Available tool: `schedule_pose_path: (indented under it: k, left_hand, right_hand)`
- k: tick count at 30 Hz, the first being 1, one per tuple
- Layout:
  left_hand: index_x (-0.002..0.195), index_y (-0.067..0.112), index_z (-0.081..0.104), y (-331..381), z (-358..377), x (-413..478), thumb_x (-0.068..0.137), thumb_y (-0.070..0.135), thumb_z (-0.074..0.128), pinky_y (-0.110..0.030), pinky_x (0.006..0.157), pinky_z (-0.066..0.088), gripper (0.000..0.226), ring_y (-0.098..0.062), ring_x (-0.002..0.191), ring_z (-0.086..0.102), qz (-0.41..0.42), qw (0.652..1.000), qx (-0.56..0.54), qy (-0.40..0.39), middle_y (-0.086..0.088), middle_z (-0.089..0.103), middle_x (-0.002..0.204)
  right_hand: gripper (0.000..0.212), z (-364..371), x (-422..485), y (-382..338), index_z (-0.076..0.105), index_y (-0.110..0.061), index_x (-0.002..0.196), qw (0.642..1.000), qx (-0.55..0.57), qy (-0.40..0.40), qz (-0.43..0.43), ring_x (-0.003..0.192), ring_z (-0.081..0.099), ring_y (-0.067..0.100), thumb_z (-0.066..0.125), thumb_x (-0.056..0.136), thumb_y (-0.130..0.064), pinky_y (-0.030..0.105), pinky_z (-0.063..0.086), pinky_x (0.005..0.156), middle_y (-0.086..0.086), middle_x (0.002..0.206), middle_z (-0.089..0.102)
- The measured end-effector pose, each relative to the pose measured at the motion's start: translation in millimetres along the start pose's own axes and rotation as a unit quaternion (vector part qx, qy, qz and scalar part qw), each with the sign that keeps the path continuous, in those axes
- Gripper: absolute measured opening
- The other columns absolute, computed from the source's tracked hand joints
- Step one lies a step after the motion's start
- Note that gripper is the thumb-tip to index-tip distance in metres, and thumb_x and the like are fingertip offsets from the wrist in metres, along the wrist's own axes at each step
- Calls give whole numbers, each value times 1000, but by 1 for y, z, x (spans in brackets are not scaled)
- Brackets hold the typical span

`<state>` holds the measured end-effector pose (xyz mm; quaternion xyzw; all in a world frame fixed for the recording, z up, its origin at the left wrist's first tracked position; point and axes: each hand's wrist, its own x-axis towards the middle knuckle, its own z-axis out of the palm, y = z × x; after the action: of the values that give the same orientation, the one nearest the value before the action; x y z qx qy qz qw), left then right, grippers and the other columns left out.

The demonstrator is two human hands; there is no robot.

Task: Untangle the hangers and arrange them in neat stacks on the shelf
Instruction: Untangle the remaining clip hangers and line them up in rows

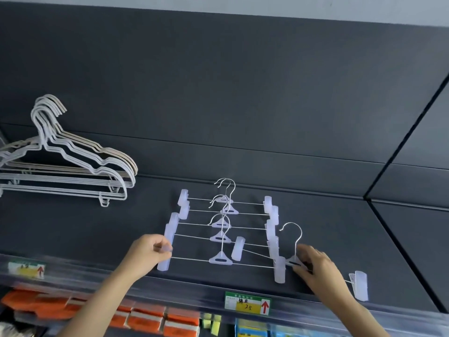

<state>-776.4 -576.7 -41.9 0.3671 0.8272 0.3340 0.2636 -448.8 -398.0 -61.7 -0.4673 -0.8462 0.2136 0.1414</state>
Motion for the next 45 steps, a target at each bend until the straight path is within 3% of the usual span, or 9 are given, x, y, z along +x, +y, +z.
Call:
schedule_pose_path:
  k: [6,12,24,27,31,36,39,41,45]
  left_hand:
    - [66,20,65,8,4,-1,76,2,66,-12,57,39,20,-11,69,60,5,998,61,15,6,66,72]
    - [76,10,67,9,5,1,78,2,64,-15,56,41,9,-13,68,57,1,996,75,44,6,64,73]
    - [68,13,63,8,10,9,78,5,61,-23,58,43,12,-23,72,60,-17,993,110,42,-5,67,76]
    - [81,11,64,14,12,6,78,10,62,-28,66,46,4,-24,80,62,-18,989,130,65,-5,65,85]
    - [100,15,60,28,16,6,83,18,60,-36,71,50,17,-22,89,56,30,971,202,122,-2,50,100]
    - [126,27,53,38,30,25,86,27,58,-30,91,41,40,-21,116,43,101,936,332,59,1,47,126]
    - [86,31,71,35,33,30,75,18,72,-30,72,42,17,-22,92,55,171,915,353,93,4,58,97]
    - [47,27,62,27,31,33,48,6,86,-24,52,35,32,-21,59,56,196,900,375,110,6,57,65]
    - [39,26,57,15,29,36,37,0,88,-23,51,33,40,-23,50,53,197,901,359,141,5,56,56]
  right_hand:
    - [32,-6,5,-2,61,-19,112,998,59,-3,-19,73,48,2,62,83,-6,10,37,66,-16,78,50]
    - [32,-24,9,4,62,-19,113,999,27,12,-38,72,45,-3,62,83,-6,12,36,67,-23,77,45]
    - [33,-30,20,2,62,-18,113,991,119,-56,-19,72,48,5,63,83,-5,6,39,68,-4,88,58]
    - [31,-31,20,2,63,-17,107,983,172,-53,-26,60,44,6,64,81,0,5,39,65,-7,72,51]
    - [35,-35,22,6,63,-26,94,969,243,-41,-23,60,45,2,65,78,5,8,40,63,-2,68,49]
    - [43,-35,19,15,60,-37,87,970,240,-20,-13,59,45,3,65,78,5,9,39,62,-13,60,52]
    - [39,-36,17,25,60,-35,88,974,223,25,2,58,46,3,66,79,2,8,39,61,-21,59,54]
    - [34,-36,15,30,60,-31,91,977,209,47,11,60,48,4,66,79,1,8,39,62,-22,62,56]
    - [41,-34,10,39,57,-39,86,977,198,66,37,75,55,17,67,79,0,6,40,65,-5,67,63]
